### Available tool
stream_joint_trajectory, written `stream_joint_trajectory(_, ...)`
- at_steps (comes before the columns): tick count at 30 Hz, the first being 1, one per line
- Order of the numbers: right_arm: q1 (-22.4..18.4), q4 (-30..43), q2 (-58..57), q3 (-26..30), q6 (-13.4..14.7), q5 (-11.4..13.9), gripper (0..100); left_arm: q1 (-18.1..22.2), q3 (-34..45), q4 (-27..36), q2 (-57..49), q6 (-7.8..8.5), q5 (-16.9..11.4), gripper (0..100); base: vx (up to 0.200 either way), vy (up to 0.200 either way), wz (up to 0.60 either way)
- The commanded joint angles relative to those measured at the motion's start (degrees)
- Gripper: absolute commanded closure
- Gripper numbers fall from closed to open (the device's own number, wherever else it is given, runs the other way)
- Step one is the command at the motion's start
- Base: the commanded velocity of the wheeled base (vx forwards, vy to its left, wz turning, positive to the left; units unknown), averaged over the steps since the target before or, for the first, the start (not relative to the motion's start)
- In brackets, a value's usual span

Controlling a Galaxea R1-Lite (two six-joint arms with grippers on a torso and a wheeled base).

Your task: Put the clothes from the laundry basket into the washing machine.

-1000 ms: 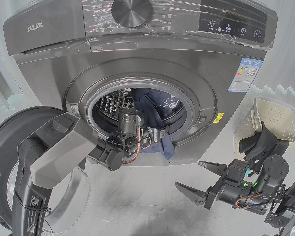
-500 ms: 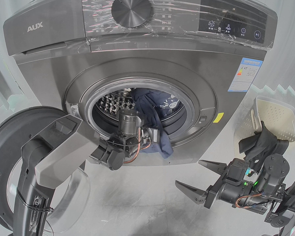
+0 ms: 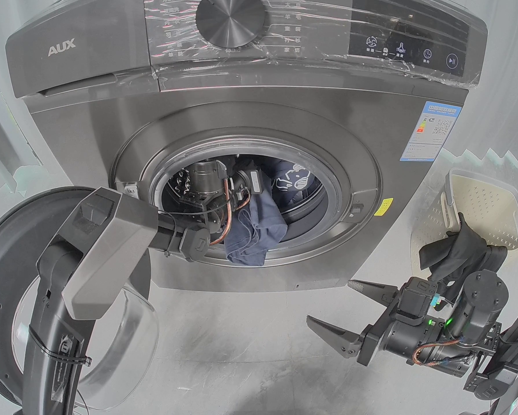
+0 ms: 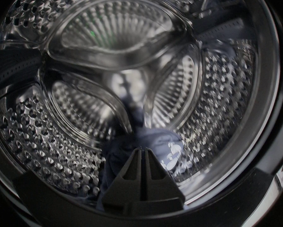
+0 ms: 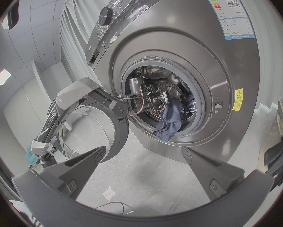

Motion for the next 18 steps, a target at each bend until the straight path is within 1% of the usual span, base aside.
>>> stream_joint_trajectory(1, 0.1, 0.0, 0.1, 0.0, 0.0, 0.0, 0, 0.4, -3.8, -0.2, 2.2, -1.02, 1.4, 100, 0.0, 0.0, 0.0)
stream_joint_trajectory(3, 0.1, 0.0, 0.2, 0.0, 0.0, 0.0, 0, 0.0, -2.5, -0.7, 2.1, -1.2, 1.4, 100, 0.0, 0.0, 0.0)
stream_joint_trajectory(4, 0.1, 0.0, 0.2, 0.0, 0.0, 0.0, 0, -0.2, -1.4, -0.8, 1.9, -1.2, 1.4, 0, 0.0, 0.0, 0.0)
stream_joint_trajectory(6, 0.1, 0.0, 0.2, 0.0, 0.0, 0.0, 0, -0.8, 1.5, -1.0, 1.2, -1.29, 1.1, 0, 0.0, 0.0, 0.0)
stream_joint_trajectory(9, 0.1, 0.0, 0.2, 0.0, 0.0, 0.0, 0, -2.4, 8.3, -0.1, -2.8, -1.2, -0.1, 0, 0.0, 0.0, 0.0)
stream_joint_trajectory(11, 0.1, 0.0, 0.2, 0.0, 0.0, 0.0, 0, -3.3, 12.2, 0.7, -4.9, -1.2, -1.7, 0, 0.0, 0.0, 0.0)
stream_joint_trajectory(13, 0.1, 0.0, 0.2, 0.0, 0.0, 0.0, 0, -3.9, 15.3, 2.1, -6.0, -0.76, -2.5, 0, 0.0, 0.0, 0.0)
stream_joint_trajectory(14, 0.1, 0.0, 0.2, 0.0, 0.0, 0.0, 0, -3.9, 15.5, 2.1, -6.0, -0.76, -2.6, 0, 0.0, 0.0, 0.0)
stream_joint_trajectory(15, 0.1, 0.0, 0.2, 0.0, 0.0, 0.0, 0, -4.0, 17.9, 2.2, -6.5, -0.49, -2.9, 0, 0.0, 0.0, 0.0)
stream_joint_trajectory(18, 0.1, 0.0, 0.0, 0.0, 0.0, 0.0, 0, -4.0, 19.8, 1.8, -6.4, 0.47, -3.2, 0, 0.0, 0.0, 0.0)
